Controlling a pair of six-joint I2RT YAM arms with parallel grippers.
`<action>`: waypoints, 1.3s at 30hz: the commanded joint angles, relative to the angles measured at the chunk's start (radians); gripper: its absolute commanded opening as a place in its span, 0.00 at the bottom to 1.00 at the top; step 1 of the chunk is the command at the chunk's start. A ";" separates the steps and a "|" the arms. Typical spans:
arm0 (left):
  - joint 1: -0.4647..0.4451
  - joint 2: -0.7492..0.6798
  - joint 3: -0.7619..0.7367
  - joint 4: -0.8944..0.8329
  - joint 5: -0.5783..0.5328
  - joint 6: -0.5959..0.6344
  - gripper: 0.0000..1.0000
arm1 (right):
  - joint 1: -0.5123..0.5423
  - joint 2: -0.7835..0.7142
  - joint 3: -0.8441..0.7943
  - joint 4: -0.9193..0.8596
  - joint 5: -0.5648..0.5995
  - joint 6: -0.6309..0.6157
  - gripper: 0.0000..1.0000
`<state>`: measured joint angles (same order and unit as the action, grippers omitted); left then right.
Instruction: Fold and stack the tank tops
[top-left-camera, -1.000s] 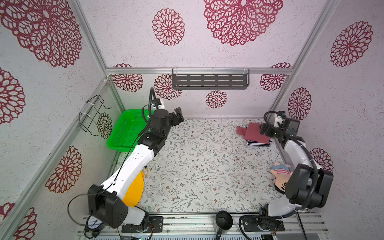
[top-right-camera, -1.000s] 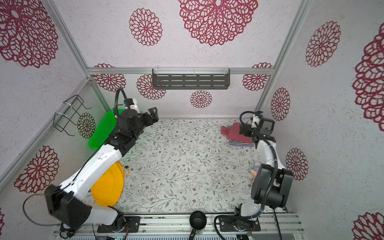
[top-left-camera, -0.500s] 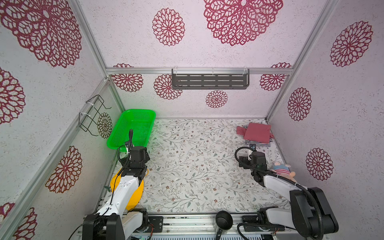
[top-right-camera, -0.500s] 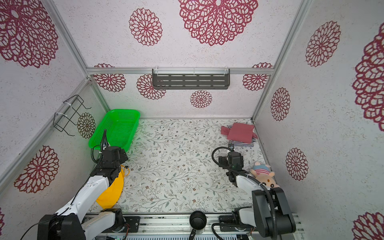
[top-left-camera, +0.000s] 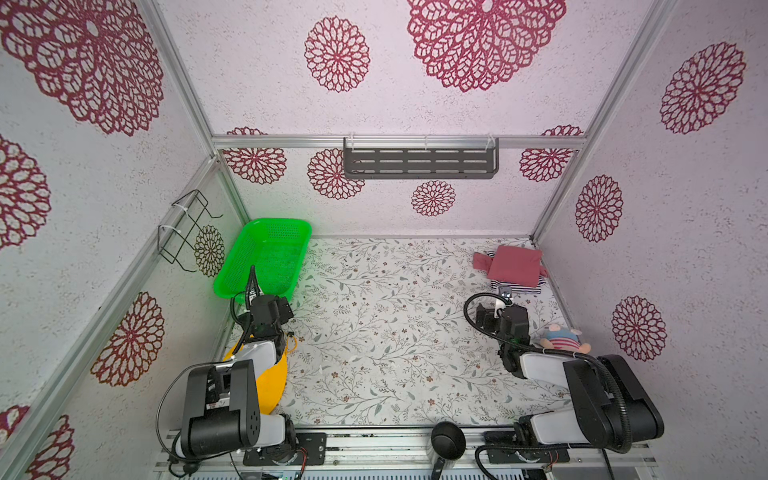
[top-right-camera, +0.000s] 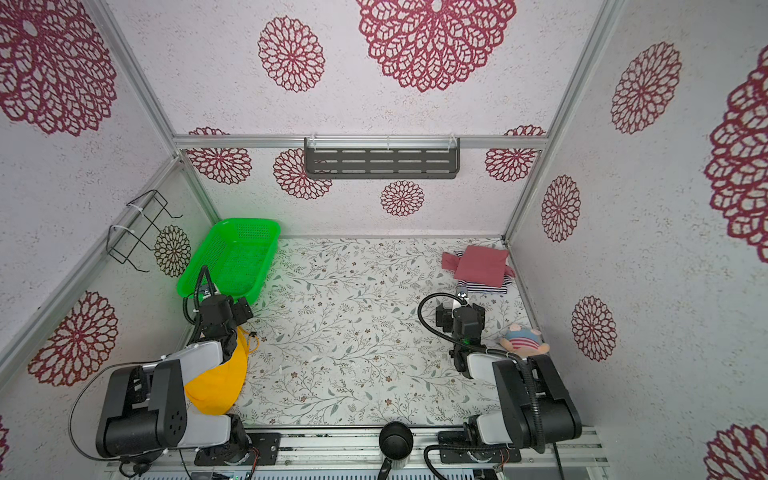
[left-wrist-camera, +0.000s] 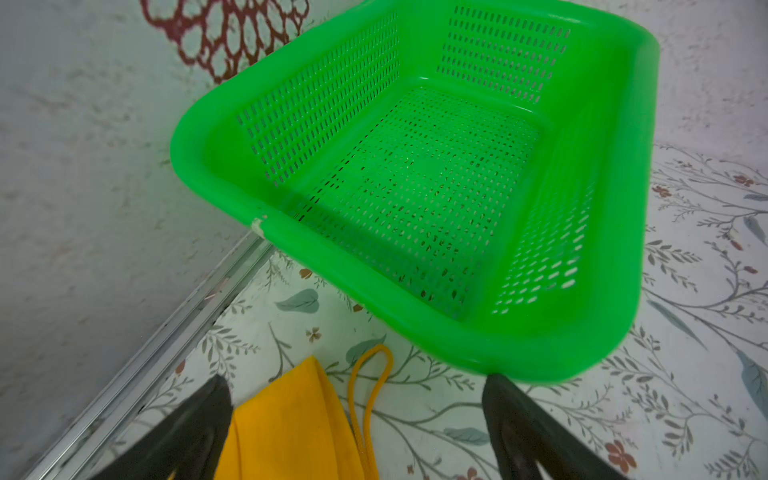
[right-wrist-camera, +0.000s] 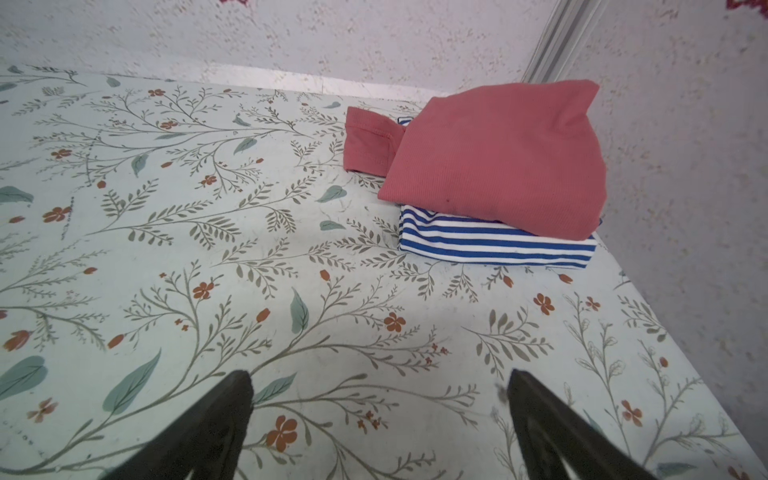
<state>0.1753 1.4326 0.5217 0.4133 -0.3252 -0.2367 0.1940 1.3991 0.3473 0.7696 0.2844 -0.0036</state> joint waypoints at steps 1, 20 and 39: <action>0.016 0.066 0.016 0.199 0.123 0.000 0.97 | 0.007 -0.002 0.013 0.068 0.004 -0.019 0.99; -0.066 0.118 -0.090 0.437 0.038 0.084 0.97 | 0.007 0.030 0.057 0.013 -0.059 -0.047 0.99; -0.066 0.124 -0.092 0.454 0.041 0.084 0.97 | -0.193 0.118 -0.074 0.355 -0.198 0.010 0.99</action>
<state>0.1108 1.5497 0.4271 0.8371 -0.2794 -0.1787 0.0025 1.5375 0.2390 1.0557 0.1490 -0.0326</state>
